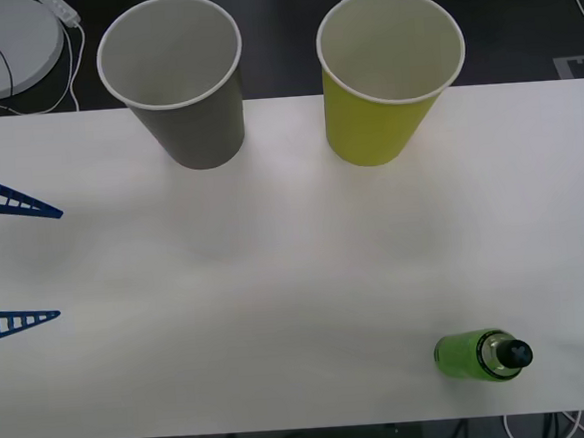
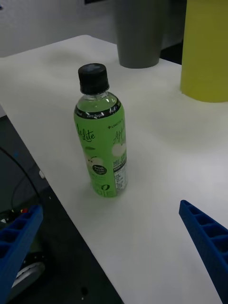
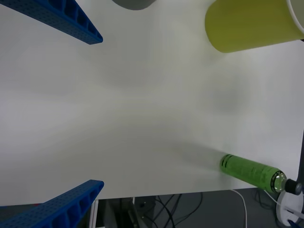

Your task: Put the can into the green bin and the plastic bottle into the gray bin

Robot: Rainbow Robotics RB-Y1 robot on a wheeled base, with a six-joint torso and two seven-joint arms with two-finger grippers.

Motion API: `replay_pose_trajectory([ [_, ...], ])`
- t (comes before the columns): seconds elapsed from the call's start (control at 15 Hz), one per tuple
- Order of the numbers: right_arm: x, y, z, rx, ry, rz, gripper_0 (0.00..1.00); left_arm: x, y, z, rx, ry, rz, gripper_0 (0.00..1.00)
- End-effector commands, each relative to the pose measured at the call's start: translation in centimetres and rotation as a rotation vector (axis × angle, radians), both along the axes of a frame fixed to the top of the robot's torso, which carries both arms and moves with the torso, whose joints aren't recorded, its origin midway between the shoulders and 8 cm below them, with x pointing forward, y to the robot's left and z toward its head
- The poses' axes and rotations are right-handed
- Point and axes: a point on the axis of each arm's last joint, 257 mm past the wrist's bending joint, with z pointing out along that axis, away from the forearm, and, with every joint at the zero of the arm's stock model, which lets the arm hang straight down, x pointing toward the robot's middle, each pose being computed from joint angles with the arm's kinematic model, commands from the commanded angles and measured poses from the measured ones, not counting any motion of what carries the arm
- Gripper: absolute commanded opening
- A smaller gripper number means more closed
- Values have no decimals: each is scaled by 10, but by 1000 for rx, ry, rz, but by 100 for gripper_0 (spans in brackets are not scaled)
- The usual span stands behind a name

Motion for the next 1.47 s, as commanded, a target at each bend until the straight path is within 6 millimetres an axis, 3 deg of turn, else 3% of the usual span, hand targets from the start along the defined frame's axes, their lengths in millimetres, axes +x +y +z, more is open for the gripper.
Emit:
replay_pose_trajectory([
  [0.07, 6, 10, -3, 29, -13, -3, 100, 0, 0, 0, 0, 0, 0, 100],
  [0.4, 18, 28, -14, 79, -22, -21, 100, 0, 0, 0, 0, 0, 0, 100],
  [1.47, 56, 75, -19, 167, -80, -29, 100, 0, 0, 0, 0, 0, 0, 100],
])
